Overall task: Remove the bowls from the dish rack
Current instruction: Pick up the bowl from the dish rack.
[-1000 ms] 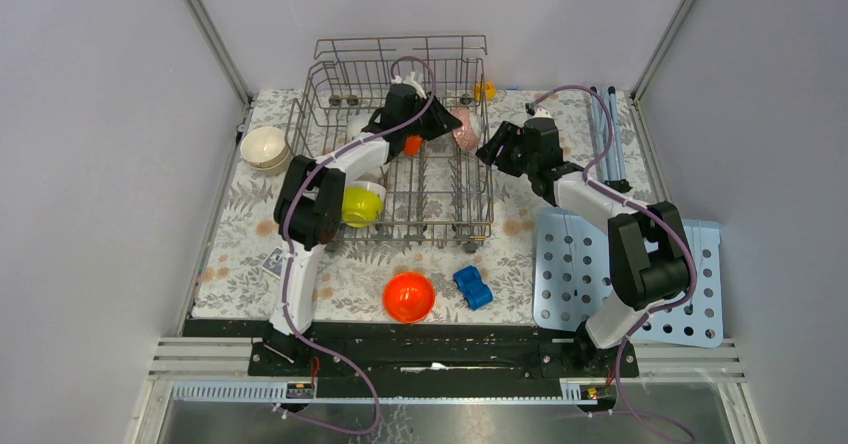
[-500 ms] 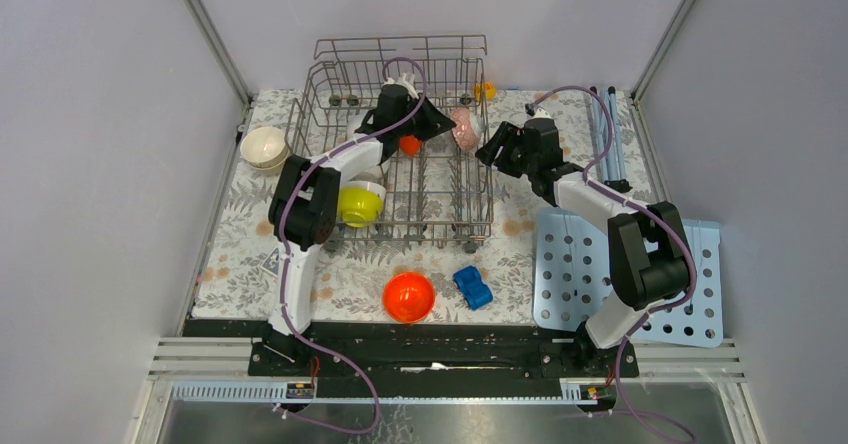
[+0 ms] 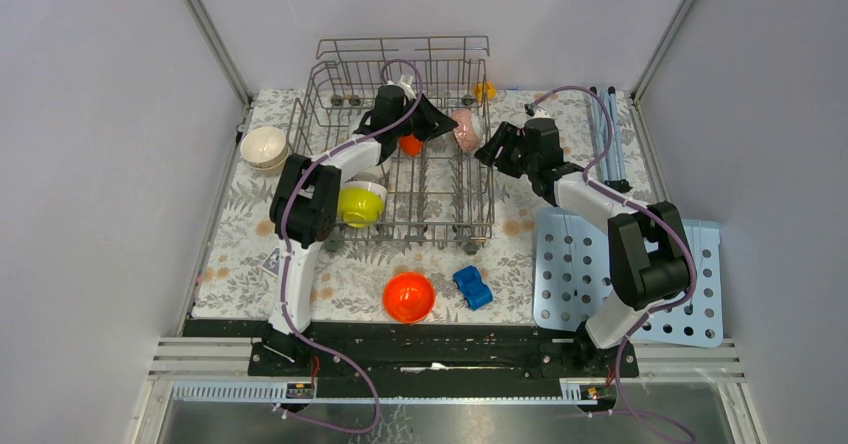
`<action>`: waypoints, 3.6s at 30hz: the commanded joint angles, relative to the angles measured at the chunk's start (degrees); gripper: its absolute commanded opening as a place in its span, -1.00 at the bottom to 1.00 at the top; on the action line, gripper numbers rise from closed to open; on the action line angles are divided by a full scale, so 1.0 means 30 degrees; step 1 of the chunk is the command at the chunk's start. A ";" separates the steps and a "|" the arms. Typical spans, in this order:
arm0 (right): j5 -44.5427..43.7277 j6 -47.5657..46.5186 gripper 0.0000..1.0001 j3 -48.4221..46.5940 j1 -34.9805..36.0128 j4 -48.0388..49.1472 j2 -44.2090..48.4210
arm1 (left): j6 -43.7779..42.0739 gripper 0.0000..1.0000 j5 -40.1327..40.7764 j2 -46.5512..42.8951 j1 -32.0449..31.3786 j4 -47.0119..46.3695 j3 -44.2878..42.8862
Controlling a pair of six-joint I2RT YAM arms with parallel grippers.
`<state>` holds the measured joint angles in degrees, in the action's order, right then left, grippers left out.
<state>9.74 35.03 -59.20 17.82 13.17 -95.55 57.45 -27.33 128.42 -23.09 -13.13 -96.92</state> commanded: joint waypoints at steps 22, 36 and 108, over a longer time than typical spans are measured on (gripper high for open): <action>0.0633 0.0379 0.22 0.0222 -0.0449 0.0863 0.0065 | 0.2504 -1.00 -0.3165 -0.1996 0.0138 -0.6691 0.0564; 0.0709 0.0541 0.21 0.0250 -0.0584 0.0971 -0.0106 | 0.2721 -1.00 -0.3194 -0.3101 0.0304 -0.7163 0.0669; 0.0753 0.3277 0.75 0.0343 -0.0639 -0.1337 0.6482 | -0.4026 -1.00 0.0009 -0.7466 -0.1143 -0.0384 0.1386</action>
<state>14.00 42.98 -55.99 16.32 10.28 -79.09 51.27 -29.36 111.15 -25.36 -14.02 -89.43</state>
